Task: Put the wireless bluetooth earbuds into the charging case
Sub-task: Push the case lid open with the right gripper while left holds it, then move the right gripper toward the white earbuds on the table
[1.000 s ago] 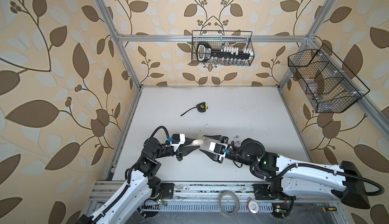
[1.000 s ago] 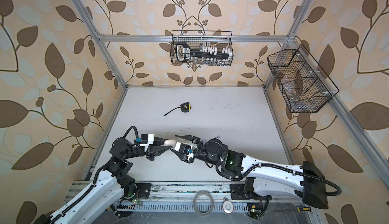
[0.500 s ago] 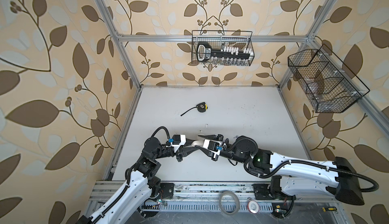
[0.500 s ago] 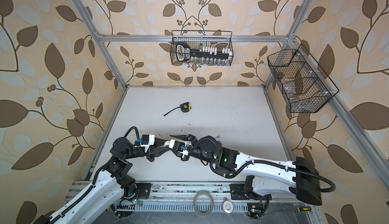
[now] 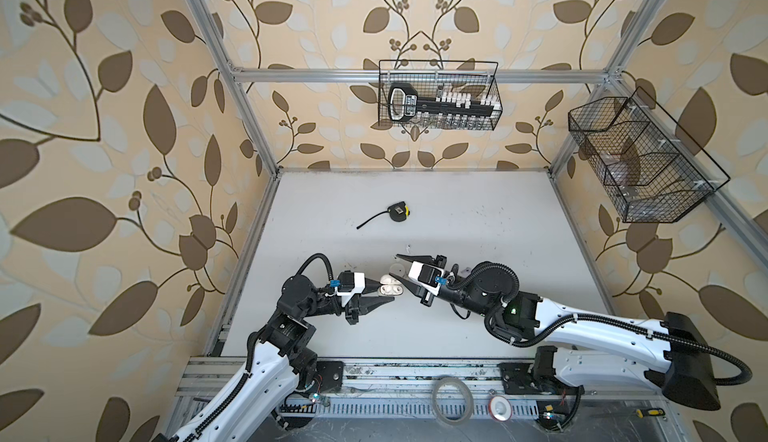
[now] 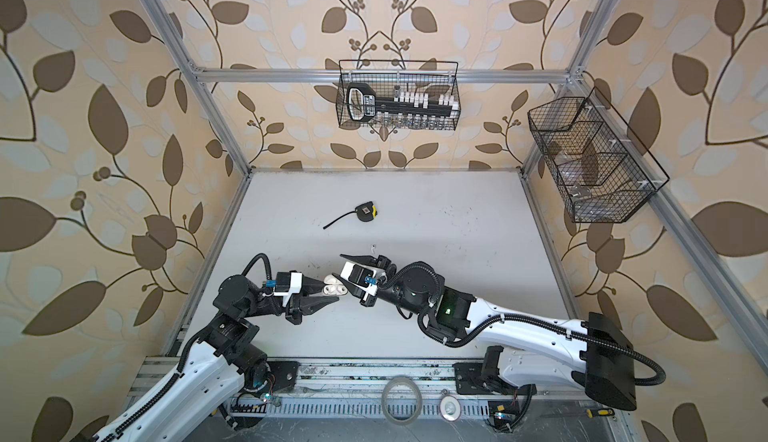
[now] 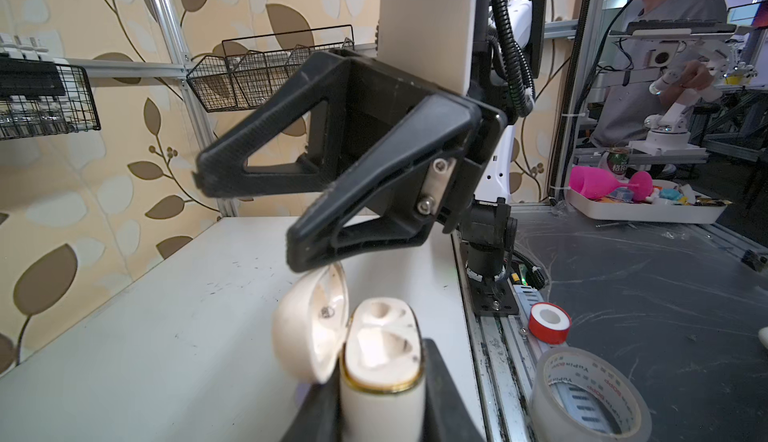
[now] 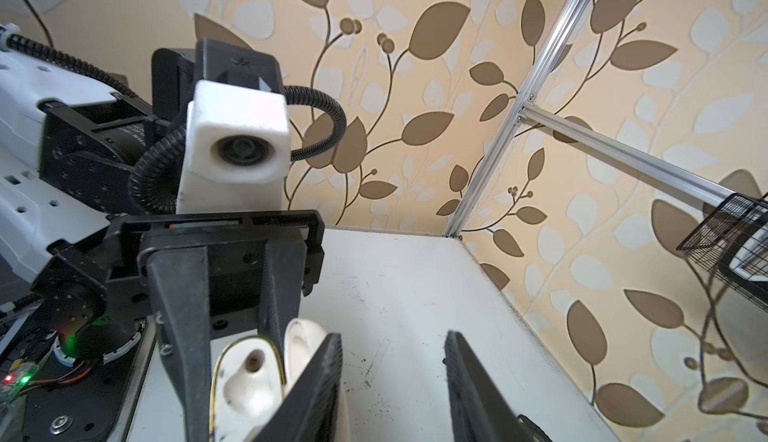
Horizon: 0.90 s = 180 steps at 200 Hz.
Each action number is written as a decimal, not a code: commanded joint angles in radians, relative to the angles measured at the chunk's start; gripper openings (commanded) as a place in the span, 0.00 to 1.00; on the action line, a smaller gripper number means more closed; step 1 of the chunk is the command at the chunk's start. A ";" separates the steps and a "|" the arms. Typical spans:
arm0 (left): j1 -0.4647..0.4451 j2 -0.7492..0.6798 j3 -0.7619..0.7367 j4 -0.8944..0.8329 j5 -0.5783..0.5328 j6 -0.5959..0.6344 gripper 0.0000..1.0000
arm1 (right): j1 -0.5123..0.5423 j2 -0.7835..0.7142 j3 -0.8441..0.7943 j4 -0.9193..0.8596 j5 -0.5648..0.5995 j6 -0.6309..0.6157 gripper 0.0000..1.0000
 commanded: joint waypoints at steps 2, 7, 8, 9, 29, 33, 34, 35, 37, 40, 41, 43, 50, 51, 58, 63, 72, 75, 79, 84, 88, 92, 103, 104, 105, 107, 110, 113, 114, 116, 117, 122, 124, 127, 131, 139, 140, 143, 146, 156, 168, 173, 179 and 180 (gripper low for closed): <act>-0.007 0.020 0.054 0.041 -0.043 -0.023 0.00 | -0.004 -0.027 0.025 0.007 0.052 0.047 0.45; -0.006 0.026 0.054 0.047 -0.051 -0.031 0.00 | -0.007 -0.033 0.032 0.000 0.055 0.062 0.46; -0.006 0.028 0.055 0.047 -0.055 -0.034 0.00 | -0.008 -0.035 0.033 -0.002 0.055 0.066 0.47; -0.006 0.029 0.055 0.049 -0.057 -0.037 0.00 | -0.010 -0.035 0.035 -0.004 0.055 0.070 0.47; -0.006 0.050 0.067 0.060 -0.111 -0.070 0.00 | -0.063 -0.039 0.097 -0.054 0.052 0.160 0.50; -0.004 0.053 0.070 0.059 -0.120 -0.075 0.00 | -0.077 -0.038 0.118 -0.070 0.061 0.189 0.48; -0.005 0.054 0.070 0.059 -0.122 -0.075 0.00 | -0.082 -0.038 0.123 -0.074 0.064 0.197 0.47; -0.005 0.055 0.072 0.059 -0.124 -0.077 0.00 | -0.085 -0.038 0.127 -0.077 0.068 0.206 0.46; -0.004 0.056 0.074 0.059 -0.128 -0.079 0.00 | -0.092 -0.037 0.136 -0.085 0.073 0.223 0.44; -0.005 0.057 0.077 0.057 -0.134 -0.082 0.00 | -0.104 -0.037 0.149 -0.097 0.092 0.253 0.42; -0.004 0.057 0.078 0.055 -0.137 -0.083 0.00 | -0.107 -0.036 0.154 -0.102 0.097 0.264 0.42; -0.005 0.057 0.081 0.052 -0.141 -0.085 0.00 | -0.115 -0.037 0.164 -0.111 0.108 0.286 0.41; -0.005 0.051 0.089 0.039 -0.152 -0.093 0.00 | -0.143 -0.045 0.183 -0.141 0.139 0.366 0.41; -0.005 0.050 0.091 0.037 -0.154 -0.093 0.00 | -0.147 -0.046 0.185 -0.146 0.143 0.377 0.41; -0.005 0.037 0.102 0.019 -0.162 -0.102 0.00 | -0.178 -0.061 0.187 -0.171 0.163 0.454 0.45; -0.004 0.026 0.107 0.006 -0.167 -0.111 0.00 | -0.195 -0.077 0.178 -0.183 0.178 0.505 0.47; -0.005 0.002 0.108 -0.005 -0.179 -0.133 0.00 | -0.214 -0.113 0.151 -0.198 0.204 0.580 0.47; -0.005 -0.005 0.109 -0.005 -0.183 -0.142 0.00 | -0.216 -0.127 0.139 -0.200 0.211 0.596 0.47; -0.005 -0.013 0.105 -0.004 -0.190 -0.156 0.00 | -0.215 -0.147 0.119 -0.198 0.215 0.611 0.47; -0.004 -0.023 0.102 -0.001 -0.202 -0.177 0.00 | -0.211 -0.170 0.098 -0.195 0.206 0.619 0.47; -0.005 -0.029 0.101 0.003 -0.213 -0.196 0.00 | -0.207 -0.189 0.077 -0.192 0.200 0.620 0.48; -0.005 -0.033 0.099 0.004 -0.225 -0.210 0.00 | -0.198 -0.208 0.059 -0.192 0.197 0.618 0.49; -0.005 -0.037 0.094 0.016 -0.265 -0.264 0.00 | -0.154 -0.251 0.024 -0.222 0.236 0.611 0.49; -0.005 -0.037 0.094 0.017 -0.269 -0.269 0.00 | -0.149 -0.255 0.020 -0.226 0.243 0.611 0.49; -0.005 -0.038 0.092 0.016 -0.269 -0.274 0.00 | -0.143 -0.259 0.017 -0.230 0.250 0.611 0.49; -0.005 -0.037 0.090 0.019 -0.276 -0.283 0.00 | -0.133 -0.265 0.011 -0.238 0.263 0.611 0.49; -0.005 -0.037 0.085 0.023 -0.290 -0.298 0.00 | -0.116 -0.275 0.002 -0.248 0.287 0.611 0.49; -0.005 -0.035 0.080 0.031 -0.301 -0.315 0.00 | -0.099 -0.285 -0.011 -0.260 0.311 0.611 0.49; -0.005 -0.034 0.078 0.034 -0.305 -0.321 0.00 | -0.094 -0.289 -0.015 -0.262 0.319 0.612 0.49; -0.005 -0.034 0.072 0.046 -0.309 -0.333 0.00 | -0.084 -0.295 -0.022 -0.267 0.336 0.614 0.49; -0.005 -0.033 0.069 0.051 -0.312 -0.340 0.00 | -0.078 -0.299 -0.026 -0.269 0.343 0.615 0.49; -0.005 -0.031 0.055 0.076 -0.330 -0.372 0.00 | -0.053 -0.312 -0.048 -0.280 0.381 0.622 0.49; -0.005 -0.030 0.049 0.087 -0.335 -0.386 0.00 | -0.044 -0.319 -0.057 -0.283 0.391 0.625 0.49; -0.005 -0.029 0.038 0.107 -0.343 -0.405 0.00 | -0.029 -0.327 -0.069 -0.288 0.409 0.630 0.49; -0.005 -0.027 0.028 0.132 -0.351 -0.430 0.00 | -0.017 -0.335 -0.084 -0.297 0.425 0.639 0.49; -0.005 -0.029 -0.001 0.178 -0.355 -0.472 0.00 | 0.008 -0.349 -0.108 -0.323 0.449 0.665 0.49; -0.005 -0.029 -0.004 0.184 -0.356 -0.477 0.00 | 0.011 -0.351 -0.111 -0.328 0.452 0.670 0.49; -0.005 -0.030 -0.014 0.199 -0.356 -0.494 0.00 | 0.015 -0.354 -0.118 -0.341 0.459 0.683 0.48; -0.005 -0.030 -0.024 0.222 -0.355 -0.510 0.00 | 0.022 -0.357 -0.125 -0.353 0.469 0.696 0.48; -0.005 -0.035 -0.070 0.290 -0.360 -0.564 0.00 | 0.029 -0.361 -0.144 -0.404 0.514 0.767 0.48; -0.006 -0.037 -0.112 0.351 -0.387 -0.606 0.00 | 0.028 -0.350 -0.142 -0.505 0.566 0.904 0.48; -0.007 -0.039 -0.114 0.351 -0.397 -0.607 0.00 | 0.029 -0.344 -0.127 -0.555 0.567 0.963 0.47; -0.007 -0.040 -0.105 0.324 -0.405 -0.596 0.00 | 0.029 -0.337 -0.108 -0.601 0.536 1.015 0.45; -0.006 -0.041 -0.100 0.315 -0.406 -0.592 0.00 | 0.030 -0.335 -0.103 -0.608 0.526 1.021 0.44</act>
